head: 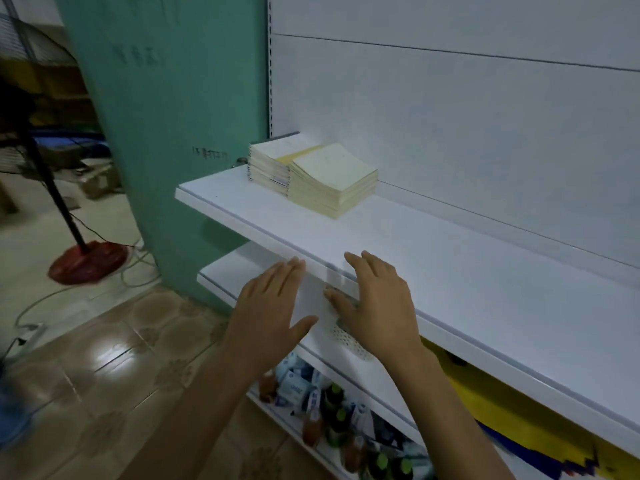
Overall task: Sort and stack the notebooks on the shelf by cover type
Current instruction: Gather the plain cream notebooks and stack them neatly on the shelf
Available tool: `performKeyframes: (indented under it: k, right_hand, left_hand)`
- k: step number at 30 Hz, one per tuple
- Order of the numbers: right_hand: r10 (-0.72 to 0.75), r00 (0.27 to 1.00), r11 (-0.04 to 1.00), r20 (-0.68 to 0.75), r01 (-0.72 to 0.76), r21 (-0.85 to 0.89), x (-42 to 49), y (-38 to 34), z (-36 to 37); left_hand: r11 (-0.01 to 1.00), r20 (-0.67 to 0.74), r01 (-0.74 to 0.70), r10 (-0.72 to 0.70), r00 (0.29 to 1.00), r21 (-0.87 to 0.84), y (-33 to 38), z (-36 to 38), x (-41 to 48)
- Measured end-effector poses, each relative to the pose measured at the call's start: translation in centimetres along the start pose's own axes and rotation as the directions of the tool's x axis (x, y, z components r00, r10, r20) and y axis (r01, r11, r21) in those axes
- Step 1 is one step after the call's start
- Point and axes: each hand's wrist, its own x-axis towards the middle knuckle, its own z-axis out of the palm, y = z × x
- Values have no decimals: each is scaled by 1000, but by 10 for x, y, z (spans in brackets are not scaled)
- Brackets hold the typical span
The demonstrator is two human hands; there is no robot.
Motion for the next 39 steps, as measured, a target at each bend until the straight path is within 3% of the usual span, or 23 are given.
performKeyframes:
  k: [7, 15, 18, 22, 24, 25, 26, 28, 30, 32, 33, 35, 39]
  right_hand:
    - [77, 995, 995, -61, -73, 75, 93, -2, 39]
    - [-18, 994, 999, -107, 15, -30, 229, -9, 58]
    - [-2, 1000, 992, -19, 0, -129, 275, -1, 65]
    - [129, 983, 960, 133, -90, -266, 303, 8, 81]
    - [140, 986, 950, 90, -108, -294, 300, 6, 88]
    - [132, 990, 948, 48, -112, -299, 296, 5, 91]
    - [124, 992, 947, 17, -114, -300, 290, 4, 93]
    - [135, 991, 950, -23, -136, -282, 272, -4, 100]
    - [135, 985, 948, -107, -159, -274, 249, -18, 109]
    - [125, 972, 953, -199, -173, -249, 235, -33, 117]
    - [121, 966, 952, -229, -178, -247, 231, -38, 121]
    - [122, 961, 941, -248, -191, -279, 231, -43, 126]
    - [195, 959, 921, -206, -251, -296, 228, -55, 133]
  left_hand:
    - [995, 15, -61, 60, 998, 81, -62, 14, 87]
    - [983, 15, -68, 66, 998, 171, -125, 11, 162]
    - [985, 0, -91, 92, 996, 147, -140, 14, 174]
    - [989, 31, -112, 110, 993, 97, -163, 24, 191]
    - [989, 76, -44, 55, 996, -142, -170, 28, 205]
    - [935, 131, 58, -12, 991, -351, -170, 27, 214]
    - [805, 200, 178, -75, 977, -566, -169, 26, 225]
    - [440, 349, 369, -130, 928, -819, -165, 24, 244]
    - [138, 503, 510, -85, 860, -849, -164, 23, 257]
    - [-14, 605, 607, 60, 794, -795, -169, 20, 264]
    - [-19, 618, 625, 120, 777, -781, -172, 18, 267]
    - [73, 591, 590, 200, 782, -804, -177, 19, 273]
    - [274, 478, 415, 226, 849, -867, -184, 24, 277]
